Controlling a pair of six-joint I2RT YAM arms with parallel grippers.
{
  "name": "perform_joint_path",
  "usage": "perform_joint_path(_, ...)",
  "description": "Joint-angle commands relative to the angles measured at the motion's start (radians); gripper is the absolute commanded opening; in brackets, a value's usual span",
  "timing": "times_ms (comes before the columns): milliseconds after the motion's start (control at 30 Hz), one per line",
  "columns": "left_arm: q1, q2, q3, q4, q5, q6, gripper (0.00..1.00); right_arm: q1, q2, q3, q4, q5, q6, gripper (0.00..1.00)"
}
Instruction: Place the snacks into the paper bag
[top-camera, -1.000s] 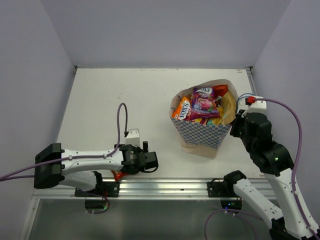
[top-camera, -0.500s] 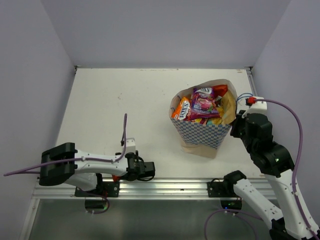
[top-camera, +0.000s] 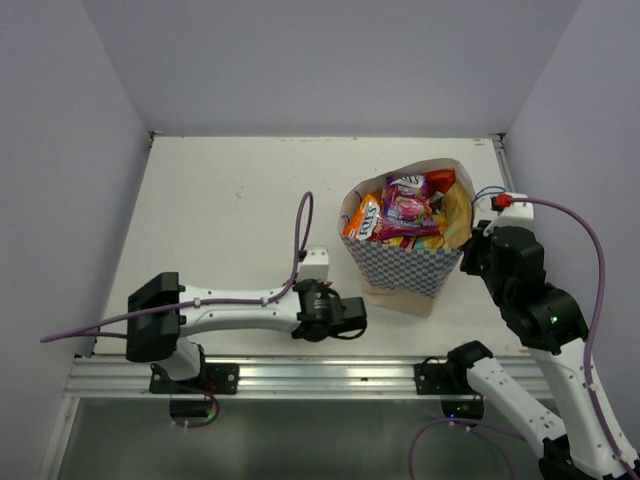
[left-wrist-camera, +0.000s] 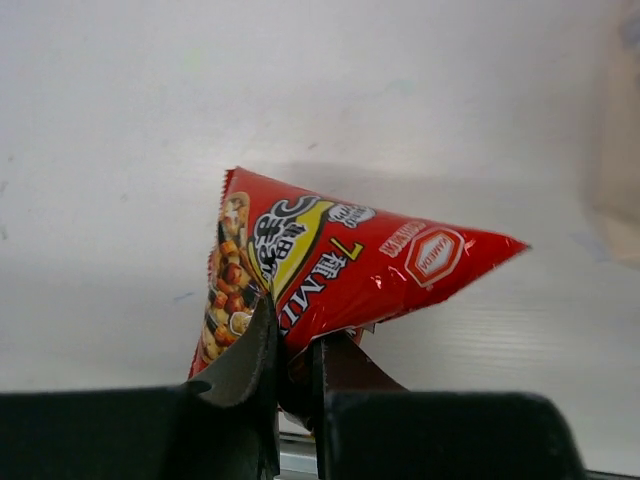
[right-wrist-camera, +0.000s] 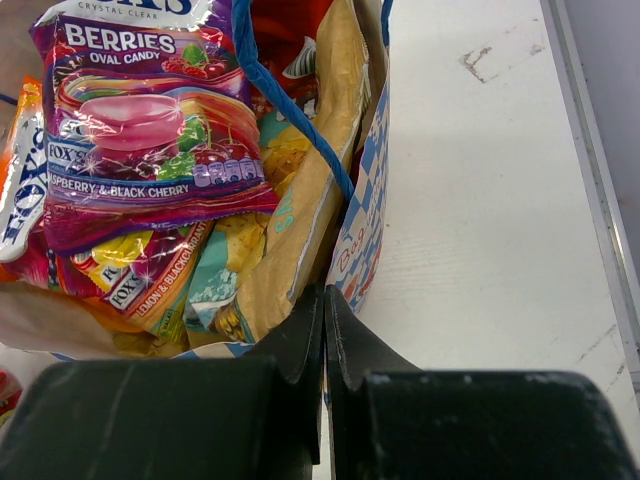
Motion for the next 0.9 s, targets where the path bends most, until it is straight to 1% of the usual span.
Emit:
perform_joint_path(0,-0.007,0.077,0.428,-0.114,-0.247,0.136,0.00,0.006,0.007,-0.006,0.000,-0.019,-0.007,0.00)
perform_joint_path(67,-0.009,0.113,0.585,-0.154,-0.304,0.182,0.00,0.006,0.008,-0.006,0.000,-0.018,-0.007,0.00)
perform_joint_path(100,-0.010,0.136,0.714,-0.150,-0.350,0.258,0.00,0.004,0.011,-0.006,0.000,-0.018,-0.007,0.00)
perform_joint_path(133,-0.010,0.143,0.764,-0.125,-0.368,0.314,0.00,0.004,0.011,-0.008,0.000,-0.016,-0.009,0.00)
perform_joint_path(167,-0.010,0.148,0.802,-0.016,-0.382,0.468,0.00,0.004,0.010,-0.006,0.000,-0.016,-0.009,0.00)
perform_joint_path(200,-0.010,0.144,0.839,0.060,-0.394,0.554,0.00,0.004,0.011,-0.006,0.000,-0.018,-0.009,0.00)
perform_joint_path(233,-0.010,0.134,0.842,0.147,-0.389,0.645,0.00,0.004,0.011,-0.008,0.000,-0.016,-0.007,0.00)
perform_joint_path(267,-0.010,0.119,0.830,0.338,-0.360,0.825,0.00,0.006,0.010,-0.006,0.000,-0.018,-0.007,0.00)
perform_joint_path(333,-0.010,0.110,0.821,0.512,-0.312,0.972,0.00,0.007,0.010,-0.008,0.000,-0.015,-0.007,0.00)
perform_joint_path(367,-0.010,0.111,0.825,0.631,-0.295,1.076,0.00,0.006,0.008,-0.009,-0.001,-0.016,-0.007,0.00)
perform_joint_path(400,-0.010,0.128,0.853,0.675,-0.251,1.122,0.00,0.007,0.008,-0.008,0.000,-0.015,-0.009,0.00)
perform_joint_path(467,-0.010,0.165,0.907,0.752,-0.232,1.228,0.00,0.006,0.008,-0.008,0.000,-0.016,-0.009,0.00)
perform_joint_path(500,-0.010,0.209,0.975,0.766,-0.209,1.259,0.00,0.009,0.008,-0.008,0.000,-0.016,-0.009,0.00)
perform_joint_path(567,-0.010,0.254,1.035,0.815,-0.191,1.331,0.00,0.007,0.008,-0.009,0.002,-0.016,-0.009,0.00)
perform_joint_path(633,-0.003,0.303,1.101,0.838,-0.128,1.348,0.00,0.007,0.005,-0.009,0.000,-0.015,-0.007,0.00)
perform_joint_path(667,0.013,0.317,1.117,0.850,-0.103,1.345,0.00,0.007,0.002,-0.011,0.002,-0.016,-0.007,0.00)
perform_joint_path(700,0.024,0.337,1.141,0.850,-0.050,1.335,0.00,0.007,0.002,-0.011,0.002,-0.015,-0.009,0.00)
perform_joint_path(767,0.048,0.348,1.137,0.864,-0.001,1.303,0.00,0.010,0.001,-0.013,0.002,-0.015,-0.007,0.00)
perform_joint_path(800,0.079,0.358,1.132,0.863,0.056,1.286,0.00,0.010,-0.001,-0.013,0.002,-0.015,-0.009,0.00)
perform_joint_path(867,0.114,0.364,1.116,0.864,0.111,1.240,0.00,0.010,-0.002,-0.013,0.002,-0.015,-0.009,0.00)
